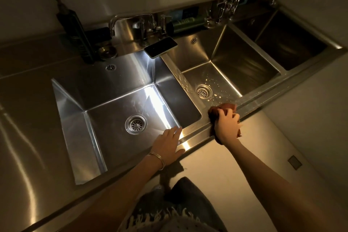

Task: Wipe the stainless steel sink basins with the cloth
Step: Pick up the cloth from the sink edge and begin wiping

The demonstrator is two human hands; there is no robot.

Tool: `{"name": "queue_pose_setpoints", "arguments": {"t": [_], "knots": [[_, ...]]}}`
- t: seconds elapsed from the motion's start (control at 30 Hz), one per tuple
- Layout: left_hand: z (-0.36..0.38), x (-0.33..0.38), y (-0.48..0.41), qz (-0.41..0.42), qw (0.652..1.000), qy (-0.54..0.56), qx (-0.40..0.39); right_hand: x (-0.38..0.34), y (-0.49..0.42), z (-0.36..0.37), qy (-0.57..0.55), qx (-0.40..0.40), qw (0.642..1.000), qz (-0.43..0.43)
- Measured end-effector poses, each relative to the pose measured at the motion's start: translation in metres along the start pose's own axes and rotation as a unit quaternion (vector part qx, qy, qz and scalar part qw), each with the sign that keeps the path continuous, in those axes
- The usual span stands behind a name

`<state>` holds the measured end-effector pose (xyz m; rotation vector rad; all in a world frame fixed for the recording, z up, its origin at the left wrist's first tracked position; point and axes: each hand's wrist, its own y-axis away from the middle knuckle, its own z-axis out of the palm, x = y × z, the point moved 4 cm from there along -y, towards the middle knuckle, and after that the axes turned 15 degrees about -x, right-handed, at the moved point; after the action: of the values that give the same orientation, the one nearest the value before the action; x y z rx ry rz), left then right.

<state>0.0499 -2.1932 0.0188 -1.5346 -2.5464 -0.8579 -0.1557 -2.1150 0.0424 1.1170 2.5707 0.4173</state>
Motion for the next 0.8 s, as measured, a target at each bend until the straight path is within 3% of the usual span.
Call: {"name": "queue_pose_setpoints", "arguments": {"t": [0.13,0.37,0.8], "knots": [[0.006,0.002,-0.004,-0.005,1.0,0.009,-0.008,-0.005,0.009,0.014,0.11,-0.003,0.984,-0.139],[0.006,0.015,-0.025,-0.021,0.999,0.024,-0.008,-0.011,-0.017,0.011,0.158,-0.019,0.973,-0.168],[0.003,0.046,-0.058,-0.141,0.987,0.081,0.011,-0.071,-0.111,-0.025,0.218,-0.066,0.912,-0.341]]}}
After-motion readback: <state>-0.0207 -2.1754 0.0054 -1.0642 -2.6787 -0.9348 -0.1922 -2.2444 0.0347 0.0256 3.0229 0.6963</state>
